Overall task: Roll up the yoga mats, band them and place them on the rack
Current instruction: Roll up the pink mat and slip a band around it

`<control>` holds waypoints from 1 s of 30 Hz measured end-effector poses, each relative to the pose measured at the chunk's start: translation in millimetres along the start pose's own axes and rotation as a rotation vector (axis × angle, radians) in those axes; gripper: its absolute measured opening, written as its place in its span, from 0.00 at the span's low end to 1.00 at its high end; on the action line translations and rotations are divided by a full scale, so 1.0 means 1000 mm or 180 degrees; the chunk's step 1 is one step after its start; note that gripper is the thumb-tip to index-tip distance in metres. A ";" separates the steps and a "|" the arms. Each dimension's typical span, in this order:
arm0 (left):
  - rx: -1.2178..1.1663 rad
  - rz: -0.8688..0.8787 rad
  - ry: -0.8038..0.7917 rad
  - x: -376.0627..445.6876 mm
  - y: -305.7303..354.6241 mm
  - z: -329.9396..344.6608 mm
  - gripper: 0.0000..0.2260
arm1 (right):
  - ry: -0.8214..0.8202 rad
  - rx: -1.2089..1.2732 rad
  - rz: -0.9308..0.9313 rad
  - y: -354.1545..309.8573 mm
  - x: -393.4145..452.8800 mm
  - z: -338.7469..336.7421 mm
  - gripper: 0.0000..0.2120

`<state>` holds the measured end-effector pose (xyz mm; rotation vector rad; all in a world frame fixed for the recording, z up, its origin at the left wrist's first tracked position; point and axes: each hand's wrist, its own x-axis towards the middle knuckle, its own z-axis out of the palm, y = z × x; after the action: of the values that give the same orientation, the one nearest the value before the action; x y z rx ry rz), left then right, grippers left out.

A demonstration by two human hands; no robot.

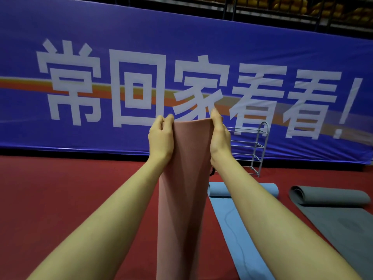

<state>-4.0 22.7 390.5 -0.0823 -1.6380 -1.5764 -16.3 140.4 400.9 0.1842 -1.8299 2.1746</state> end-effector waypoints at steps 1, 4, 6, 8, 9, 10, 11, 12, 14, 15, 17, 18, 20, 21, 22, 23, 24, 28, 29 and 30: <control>0.0045 -0.0056 -0.0027 0.002 0.000 0.000 0.13 | 0.0011 0.0028 0.0075 -0.001 0.001 0.002 0.43; 0.0189 -0.0172 -0.0139 0.005 -0.003 -0.002 0.11 | 0.0134 -0.0019 0.0067 -0.004 0.006 0.002 0.31; 0.0207 -0.0181 -0.0166 0.006 -0.004 -0.005 0.11 | 0.0259 -0.0124 -0.0115 0.001 0.008 -0.003 0.23; 0.0216 -0.0096 -0.0093 0.003 -0.006 -0.007 0.12 | 0.0409 -0.0295 -0.0384 0.010 0.004 -0.007 0.21; 0.0222 -0.0040 -0.0045 0.001 -0.007 -0.008 0.13 | 0.0460 -0.0372 -0.0507 0.015 -0.001 -0.008 0.22; 0.0219 0.0007 -0.0003 -0.002 -0.009 -0.009 0.13 | 0.0484 -0.0401 -0.0571 0.019 -0.004 -0.008 0.22; 0.0201 0.0041 0.0025 -0.004 -0.011 -0.011 0.13 | 0.0496 -0.0424 -0.0562 0.023 -0.006 -0.007 0.21; 0.0175 0.0066 0.0034 -0.007 -0.015 -0.013 0.13 | 0.0482 -0.0432 -0.0503 0.027 -0.008 -0.006 0.19; 0.0130 0.0074 -0.0004 -0.015 -0.028 -0.018 0.13 | 0.0381 -0.0405 -0.0305 0.041 -0.011 -0.004 0.19; 0.0100 0.0050 -0.0040 -0.022 -0.038 -0.019 0.14 | 0.0342 -0.0392 -0.0208 0.051 -0.014 -0.004 0.19; 0.0073 -0.0051 -0.0109 -0.038 -0.064 -0.023 0.17 | 0.0378 -0.0382 -0.0033 0.076 -0.020 -0.006 0.17; 0.0091 -0.0098 -0.0137 -0.046 -0.078 -0.024 0.19 | 0.0418 -0.0381 0.0060 0.090 -0.023 -0.008 0.16; 0.0125 -0.0211 -0.0201 -0.062 -0.102 -0.025 0.22 | 0.0472 -0.0403 0.0225 0.113 -0.028 -0.013 0.14; 0.0119 -0.0232 -0.0229 -0.067 -0.110 -0.025 0.23 | 0.0475 -0.0411 0.0264 0.121 -0.030 -0.015 0.14; 0.0106 -0.0228 -0.0246 -0.069 -0.113 -0.023 0.22 | 0.0469 -0.0394 0.0269 0.126 -0.029 -0.017 0.14; 0.0092 -0.0229 -0.0258 -0.069 -0.114 -0.022 0.22 | 0.0473 -0.0347 0.0271 0.129 -0.027 -0.019 0.14; 0.0071 -0.0248 -0.0270 -0.068 -0.114 -0.019 0.21 | 0.0481 -0.0284 0.0284 0.130 -0.025 -0.020 0.16; 0.0076 -0.0324 -0.0271 -0.074 -0.121 -0.015 0.15 | 0.0480 -0.0116 0.0281 0.141 -0.021 -0.024 0.15; 0.0084 -0.0326 -0.0261 -0.078 -0.124 -0.015 0.15 | 0.0484 -0.0123 0.0315 0.147 -0.022 -0.026 0.13; 0.0089 -0.0318 -0.0249 -0.084 -0.127 -0.016 0.16 | 0.0472 -0.0117 0.0367 0.153 -0.023 -0.029 0.13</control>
<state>-13.9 23.4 238.0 -0.0487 -1.7479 -1.6429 -37.8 142.6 244.6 -0.0903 -1.8368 2.1638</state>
